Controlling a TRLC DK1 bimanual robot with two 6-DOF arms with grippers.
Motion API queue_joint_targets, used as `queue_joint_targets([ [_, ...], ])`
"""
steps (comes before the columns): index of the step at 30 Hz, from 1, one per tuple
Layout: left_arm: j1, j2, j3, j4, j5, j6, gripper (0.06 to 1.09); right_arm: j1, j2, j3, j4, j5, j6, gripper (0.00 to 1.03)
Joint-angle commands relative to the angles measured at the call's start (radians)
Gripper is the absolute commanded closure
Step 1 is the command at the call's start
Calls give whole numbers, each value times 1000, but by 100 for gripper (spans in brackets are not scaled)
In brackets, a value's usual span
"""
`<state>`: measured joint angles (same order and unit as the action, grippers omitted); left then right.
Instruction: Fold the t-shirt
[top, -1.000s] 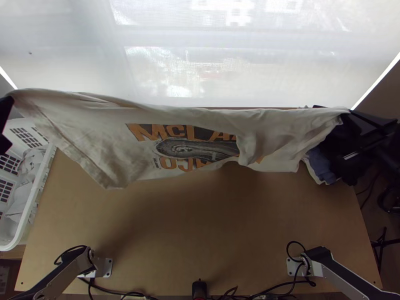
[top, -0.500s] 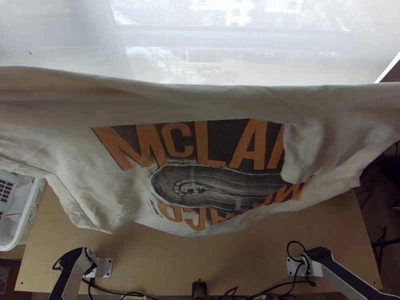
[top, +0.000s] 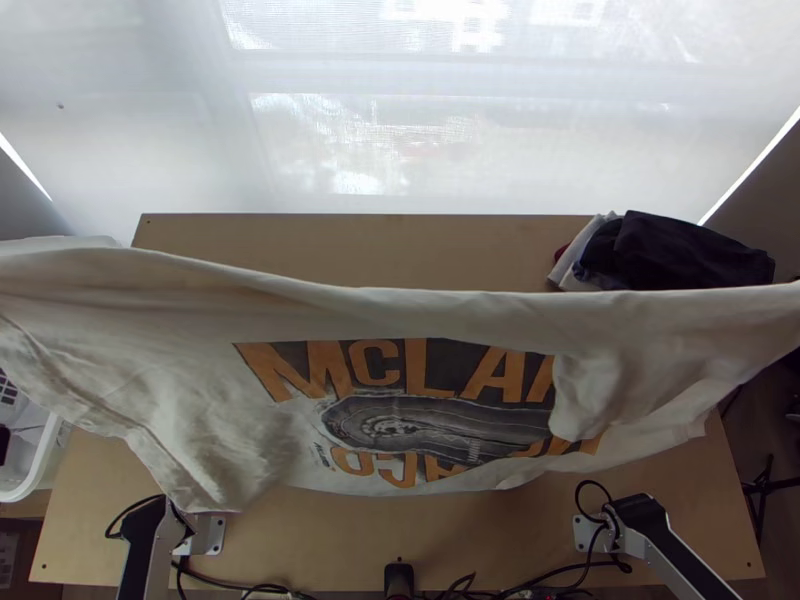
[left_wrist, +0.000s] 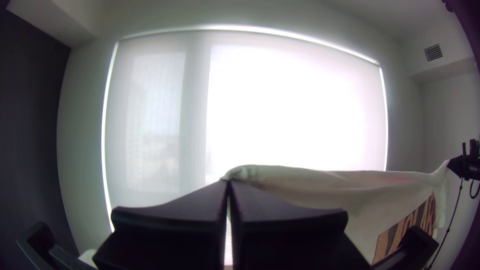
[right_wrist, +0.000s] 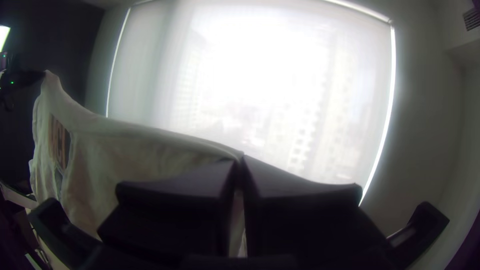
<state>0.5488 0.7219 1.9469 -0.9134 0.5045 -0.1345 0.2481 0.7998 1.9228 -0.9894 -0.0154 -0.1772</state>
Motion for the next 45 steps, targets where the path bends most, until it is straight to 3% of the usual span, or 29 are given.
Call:
queue_joint_targets([
  [1,-4,-125,-407,15,22,26,105,26,-88,-298,15,-17,58,100],
  [9,-66,-65,-784,148,40,59,105,42,-68,-665,268,-15,65,100],
  [13,-159,39,-859,248,2,52,105,26,6,-754,397,-15,67,100],
  [15,-237,102,-878,297,-61,49,105,14,56,-771,443,-15,64,100],
  [28,-466,579,-795,568,-231,21,105,-52,444,-666,618,-17,-8,100],
  [45,-510,993,-652,656,-308,38,105,-93,952,-524,735,-28,-8,100],
])
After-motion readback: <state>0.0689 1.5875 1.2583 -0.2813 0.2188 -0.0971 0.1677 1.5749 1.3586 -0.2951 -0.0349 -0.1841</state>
